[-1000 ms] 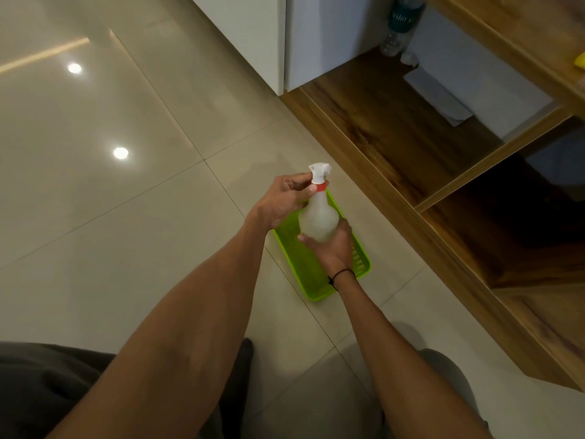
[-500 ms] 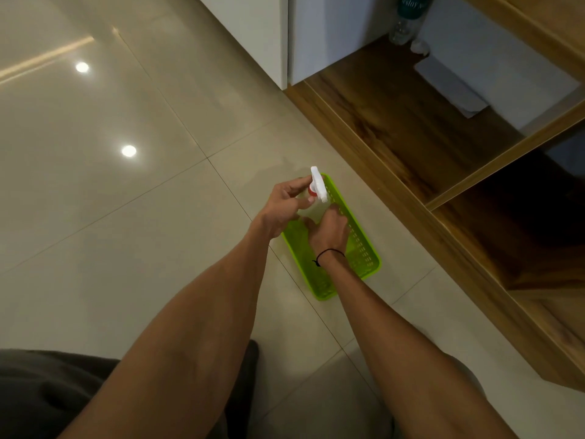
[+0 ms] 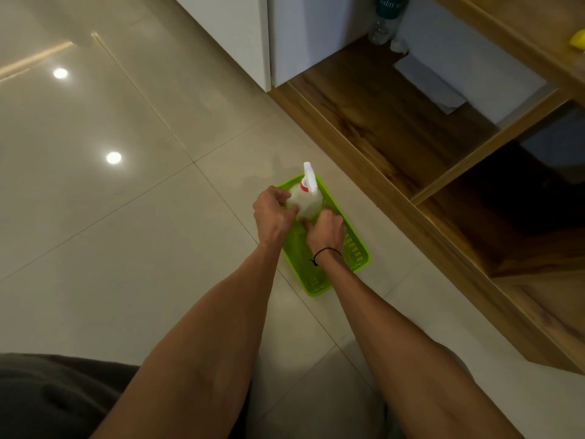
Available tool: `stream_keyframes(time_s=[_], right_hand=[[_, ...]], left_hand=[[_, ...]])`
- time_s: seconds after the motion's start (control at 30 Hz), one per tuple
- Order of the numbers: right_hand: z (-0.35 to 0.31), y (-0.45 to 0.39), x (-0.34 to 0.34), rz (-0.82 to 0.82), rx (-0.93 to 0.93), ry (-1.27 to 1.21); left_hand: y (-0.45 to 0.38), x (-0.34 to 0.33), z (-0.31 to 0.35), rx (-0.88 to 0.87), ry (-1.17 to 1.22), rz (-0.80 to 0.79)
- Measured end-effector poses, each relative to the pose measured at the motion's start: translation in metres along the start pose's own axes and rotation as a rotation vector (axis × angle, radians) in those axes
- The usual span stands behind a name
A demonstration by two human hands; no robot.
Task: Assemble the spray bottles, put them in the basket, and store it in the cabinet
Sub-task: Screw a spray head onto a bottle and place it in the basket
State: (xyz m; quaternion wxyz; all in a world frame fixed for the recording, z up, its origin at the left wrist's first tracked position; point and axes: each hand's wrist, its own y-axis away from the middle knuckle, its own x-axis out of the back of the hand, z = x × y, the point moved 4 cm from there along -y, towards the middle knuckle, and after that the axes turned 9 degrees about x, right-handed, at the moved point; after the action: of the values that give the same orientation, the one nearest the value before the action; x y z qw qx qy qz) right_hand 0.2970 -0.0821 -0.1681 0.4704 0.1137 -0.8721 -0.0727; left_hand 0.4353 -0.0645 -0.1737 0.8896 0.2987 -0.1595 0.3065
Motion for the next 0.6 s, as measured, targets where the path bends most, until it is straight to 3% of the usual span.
stream_keyframes(time_s=[0.17,0.6], right_hand=[[0.000,0.025,0.030,0.022,-0.028,-0.002],[0.025,0.121,0.122,0.142,-0.117,0.011]], left_hand=[[0.047,0.013,0.006,0.128,-0.064,0.123],[0.169,-0.005,0.031,-0.101,-0.234,-0.258]])
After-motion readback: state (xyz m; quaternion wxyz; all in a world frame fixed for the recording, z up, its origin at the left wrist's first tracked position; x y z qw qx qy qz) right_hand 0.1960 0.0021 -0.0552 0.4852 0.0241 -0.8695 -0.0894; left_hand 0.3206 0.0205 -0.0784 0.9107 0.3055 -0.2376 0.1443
